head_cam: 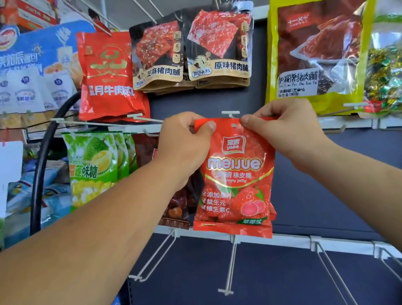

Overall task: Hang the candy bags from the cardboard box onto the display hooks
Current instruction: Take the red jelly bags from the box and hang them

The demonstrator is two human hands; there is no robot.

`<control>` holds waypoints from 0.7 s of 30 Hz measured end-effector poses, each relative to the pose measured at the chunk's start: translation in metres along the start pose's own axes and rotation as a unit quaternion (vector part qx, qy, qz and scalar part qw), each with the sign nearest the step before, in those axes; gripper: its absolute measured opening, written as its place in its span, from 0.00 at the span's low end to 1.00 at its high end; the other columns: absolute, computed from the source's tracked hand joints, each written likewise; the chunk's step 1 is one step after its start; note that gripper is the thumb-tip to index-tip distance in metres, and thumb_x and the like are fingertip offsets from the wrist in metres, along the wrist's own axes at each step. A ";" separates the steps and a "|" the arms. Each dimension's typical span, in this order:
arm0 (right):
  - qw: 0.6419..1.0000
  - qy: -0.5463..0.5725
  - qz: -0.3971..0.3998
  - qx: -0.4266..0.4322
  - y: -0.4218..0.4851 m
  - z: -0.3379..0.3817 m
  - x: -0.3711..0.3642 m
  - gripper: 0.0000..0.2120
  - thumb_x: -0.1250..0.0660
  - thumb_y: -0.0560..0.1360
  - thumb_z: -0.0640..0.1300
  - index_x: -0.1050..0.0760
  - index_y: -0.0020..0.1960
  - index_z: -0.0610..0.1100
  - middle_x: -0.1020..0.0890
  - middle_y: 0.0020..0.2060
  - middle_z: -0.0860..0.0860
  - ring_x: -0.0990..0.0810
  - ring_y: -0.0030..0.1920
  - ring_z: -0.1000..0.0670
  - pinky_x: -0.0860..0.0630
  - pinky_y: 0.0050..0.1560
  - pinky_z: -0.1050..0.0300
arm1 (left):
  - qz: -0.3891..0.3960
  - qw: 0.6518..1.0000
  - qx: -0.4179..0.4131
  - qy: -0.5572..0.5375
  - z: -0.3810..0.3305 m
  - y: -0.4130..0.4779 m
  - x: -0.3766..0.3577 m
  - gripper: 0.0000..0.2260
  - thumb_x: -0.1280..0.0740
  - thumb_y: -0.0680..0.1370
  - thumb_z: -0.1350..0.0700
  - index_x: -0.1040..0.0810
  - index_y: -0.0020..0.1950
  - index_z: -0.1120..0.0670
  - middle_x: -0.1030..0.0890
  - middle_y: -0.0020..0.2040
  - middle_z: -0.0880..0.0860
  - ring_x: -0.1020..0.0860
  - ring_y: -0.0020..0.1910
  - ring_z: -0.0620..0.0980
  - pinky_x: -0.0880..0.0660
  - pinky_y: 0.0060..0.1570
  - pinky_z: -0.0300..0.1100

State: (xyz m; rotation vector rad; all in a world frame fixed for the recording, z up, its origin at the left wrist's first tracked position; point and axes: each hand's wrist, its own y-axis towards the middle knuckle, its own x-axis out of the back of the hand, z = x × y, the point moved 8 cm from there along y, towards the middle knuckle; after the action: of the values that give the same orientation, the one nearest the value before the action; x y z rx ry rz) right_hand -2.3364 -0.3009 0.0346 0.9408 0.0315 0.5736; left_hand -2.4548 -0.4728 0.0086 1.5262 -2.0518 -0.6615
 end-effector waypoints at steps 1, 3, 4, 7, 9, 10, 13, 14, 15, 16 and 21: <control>1.000 -0.005 0.008 0.001 0.000 -0.001 -0.002 0.12 0.21 0.73 0.49 0.16 0.37 0.43 0.14 0.31 0.48 0.15 0.34 0.49 0.17 0.39 0.49 | -0.002 1.000 0.005 0.004 0.003 0.001 0.001 0.06 0.30 0.80 0.55 0.18 0.48 0.57 0.13 0.44 0.57 0.14 0.43 0.56 0.16 0.48 0.56; 1.000 -0.019 0.018 -0.003 0.002 -0.002 -0.007 0.12 0.21 0.73 0.50 0.16 0.37 0.43 0.14 0.31 0.49 0.14 0.35 0.48 0.17 0.39 0.49 | -0.006 1.000 0.015 0.014 0.008 0.004 0.003 0.06 0.30 0.80 0.54 0.18 0.47 0.56 0.13 0.43 0.56 0.13 0.42 0.55 0.15 0.48 0.56; 0.999 -0.030 0.020 -0.005 0.003 -0.003 -0.008 0.12 0.21 0.73 0.50 0.16 0.37 0.43 0.14 0.32 0.48 0.13 0.36 0.47 0.17 0.40 0.49 | -0.006 1.000 0.021 0.018 0.010 0.004 0.002 0.06 0.30 0.80 0.54 0.17 0.48 0.56 0.13 0.43 0.55 0.14 0.42 0.54 0.15 0.48 0.56; 0.995 -0.093 0.029 -0.018 0.008 -0.012 -0.010 0.12 0.22 0.73 0.53 0.17 0.38 0.45 0.15 0.34 0.51 0.14 0.39 0.46 0.17 0.41 0.48 | -0.019 0.999 0.021 0.044 0.016 0.005 0.002 0.04 0.28 0.78 0.55 0.17 0.49 0.55 0.14 0.42 0.53 0.15 0.45 0.53 0.16 0.52 0.54; 0.988 -0.154 0.026 -0.013 0.009 -0.015 -0.008 0.14 0.24 0.73 0.58 0.18 0.40 0.48 0.16 0.37 0.55 0.15 0.41 0.49 0.17 0.43 0.47 | -0.010 0.998 0.020 0.052 0.022 0.002 0.001 0.06 0.26 0.76 0.55 0.17 0.51 0.54 0.14 0.44 0.52 0.15 0.46 0.53 0.17 0.53 0.53; 0.982 -0.186 0.013 0.004 0.007 -0.013 -0.004 0.14 0.24 0.72 0.59 0.18 0.42 0.48 0.16 0.40 0.55 0.16 0.44 0.49 0.18 0.45 0.47 | 0.002 0.998 0.022 0.053 0.026 -0.001 -0.001 0.07 0.26 0.76 0.55 0.17 0.52 0.54 0.13 0.45 0.51 0.14 0.47 0.52 0.17 0.54 0.53; 0.933 -0.289 -0.079 0.200 -0.014 0.018 0.003 0.12 0.27 0.75 0.54 0.19 0.51 0.47 0.20 0.47 0.48 0.21 0.50 0.43 0.23 0.48 0.44 | 0.033 0.997 0.035 0.059 0.037 -0.010 0.000 0.08 0.27 0.78 0.58 0.18 0.57 0.56 0.15 0.48 0.51 0.16 0.49 0.49 0.19 0.52 0.44; 0.905 -0.307 -0.081 0.282 -0.029 0.030 -0.002 0.11 0.28 0.76 0.53 0.19 0.50 0.45 0.22 0.46 0.46 0.22 0.48 0.41 0.25 0.45 0.44 | 0.039 0.997 0.038 0.060 0.040 -0.012 0.002 0.08 0.27 0.78 0.57 0.19 0.57 0.56 0.15 0.49 0.51 0.17 0.50 0.49 0.20 0.51 0.40; 0.878 -0.324 -0.053 0.349 -0.044 0.034 -0.013 0.11 0.30 0.77 0.52 0.18 0.50 0.45 0.22 0.45 0.46 0.23 0.47 0.41 0.27 0.44 0.44 | 0.045 0.996 0.040 0.061 0.042 -0.014 0.003 0.09 0.27 0.79 0.57 0.19 0.57 0.56 0.16 0.50 0.51 0.17 0.51 0.49 0.22 0.49 0.38; 0.852 -0.343 -0.006 0.396 -0.058 0.034 -0.028 0.12 0.31 0.78 0.53 0.18 0.50 0.45 0.21 0.46 0.45 0.23 0.47 0.40 0.28 0.45 0.44 | 0.047 0.996 0.043 0.064 0.045 -0.016 0.006 0.09 0.27 0.78 0.56 0.20 0.58 0.56 0.16 0.51 0.51 0.18 0.52 0.48 0.23 0.49 0.36; 0.823 -0.405 0.104 0.385 -0.072 0.001 -0.069 0.22 0.35 0.79 0.62 0.16 0.60 0.47 0.19 0.55 0.45 0.22 0.59 0.38 0.29 0.66 0.42 | 0.046 0.993 0.062 0.086 0.061 -0.035 0.021 0.13 0.27 0.78 0.54 0.19 0.62 0.55 0.17 0.53 0.52 0.19 0.53 0.48 0.25 0.48 0.33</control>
State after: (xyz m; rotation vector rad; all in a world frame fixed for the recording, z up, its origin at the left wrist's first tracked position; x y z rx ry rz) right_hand -2.3624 -0.3671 -0.0353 1.9480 -0.6614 0.3050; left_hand -2.4743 -0.4969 -0.0577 1.4910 -2.0497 -0.3609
